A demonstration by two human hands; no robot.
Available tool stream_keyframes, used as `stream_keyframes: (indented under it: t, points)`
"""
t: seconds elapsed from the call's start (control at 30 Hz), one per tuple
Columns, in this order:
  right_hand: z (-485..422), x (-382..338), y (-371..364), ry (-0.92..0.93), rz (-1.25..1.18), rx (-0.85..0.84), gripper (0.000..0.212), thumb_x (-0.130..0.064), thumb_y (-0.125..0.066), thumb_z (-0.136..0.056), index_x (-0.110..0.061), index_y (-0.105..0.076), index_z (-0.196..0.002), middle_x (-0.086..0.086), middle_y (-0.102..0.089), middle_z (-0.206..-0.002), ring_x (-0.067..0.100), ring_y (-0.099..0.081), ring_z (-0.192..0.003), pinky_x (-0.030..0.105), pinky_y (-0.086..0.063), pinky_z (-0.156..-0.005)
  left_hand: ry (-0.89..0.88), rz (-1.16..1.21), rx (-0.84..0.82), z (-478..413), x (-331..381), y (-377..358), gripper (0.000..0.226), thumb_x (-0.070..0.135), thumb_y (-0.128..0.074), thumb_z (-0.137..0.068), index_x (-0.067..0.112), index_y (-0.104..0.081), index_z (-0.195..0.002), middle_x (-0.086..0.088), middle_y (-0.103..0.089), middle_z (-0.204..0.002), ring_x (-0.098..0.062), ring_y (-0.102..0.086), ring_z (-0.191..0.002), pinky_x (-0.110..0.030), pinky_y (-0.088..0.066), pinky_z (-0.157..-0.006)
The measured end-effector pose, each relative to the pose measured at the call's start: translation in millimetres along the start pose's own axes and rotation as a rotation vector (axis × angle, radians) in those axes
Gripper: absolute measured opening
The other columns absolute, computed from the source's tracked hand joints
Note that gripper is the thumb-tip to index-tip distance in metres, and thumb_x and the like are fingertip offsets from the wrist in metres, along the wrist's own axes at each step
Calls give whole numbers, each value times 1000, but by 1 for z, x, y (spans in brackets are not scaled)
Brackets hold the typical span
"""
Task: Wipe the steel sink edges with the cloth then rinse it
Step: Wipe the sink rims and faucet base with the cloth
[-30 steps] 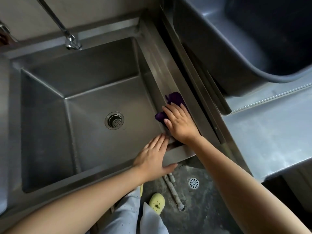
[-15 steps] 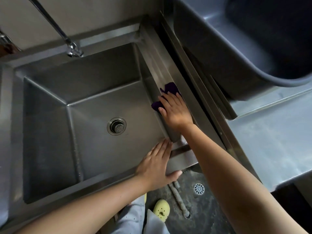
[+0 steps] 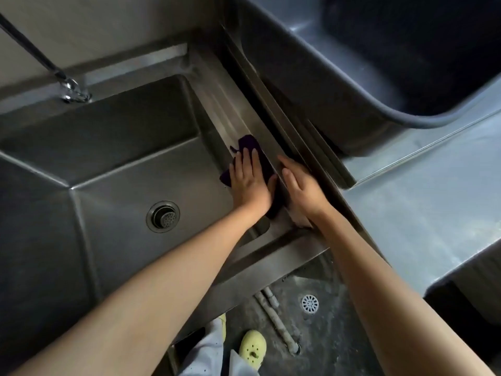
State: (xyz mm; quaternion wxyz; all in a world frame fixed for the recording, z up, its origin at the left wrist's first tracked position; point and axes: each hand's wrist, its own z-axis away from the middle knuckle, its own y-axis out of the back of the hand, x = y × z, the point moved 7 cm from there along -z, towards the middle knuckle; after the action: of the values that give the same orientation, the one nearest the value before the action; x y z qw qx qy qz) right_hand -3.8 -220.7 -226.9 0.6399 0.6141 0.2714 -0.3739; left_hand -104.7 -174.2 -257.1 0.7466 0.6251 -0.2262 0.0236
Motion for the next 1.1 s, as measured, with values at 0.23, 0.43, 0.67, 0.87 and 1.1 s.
stream_keyframes:
  t: [0.23, 0.43, 0.67, 0.87, 1.1]
  points:
    - [-4, 5, 1, -41, -45, -62, 40, -21, -31, -102, -12, -37, -141, 8, -38, -148, 17, -32, -138, 13, -17, -107, -210, 118, 81, 23, -2, 9, 59, 25, -58, -89, 7, -38, -141, -14, -39, -149, -29, -31, -139, -39, -19, -118]
    - [2, 0, -2, -41, -60, -51, 41, -24, -31, -101, -11, -40, -139, 9, -38, -148, 19, -30, -139, 24, -18, -114, -408, 195, -31, 67, 9, 0, 52, 26, -56, -77, 8, -59, -126, -12, -57, -133, -29, -48, -128, -30, -25, -113]
    - [3, -1, -2, -41, -49, -45, 41, -23, -31, -102, -11, -39, -139, 8, -36, -150, 18, -29, -140, 13, -15, -108, -588, 195, -185, 101, 21, -4, 54, 35, -36, -84, 12, -60, -126, -8, -55, -137, -23, -46, -132, -31, -25, -115]
    - [1, -2, -8, 31, 144, 19, 43, -22, -32, -101, -8, -36, -141, 10, -29, -153, 19, -20, -144, 21, -8, -113, -455, 54, -117, 76, 12, -1, 52, 26, -43, -94, 16, -36, -144, -4, -32, -153, -20, -23, -145, -29, -7, -118]
    - [3, 0, -20, -15, 320, -12, 58, -39, -32, -99, -18, -12, -149, 1, -4, -159, 12, 4, -145, 24, 7, -113, -302, -75, -158, -13, -26, 15, 54, 31, -30, -100, 18, -15, -150, -2, -11, -160, -15, -7, -147, -31, -4, -121]
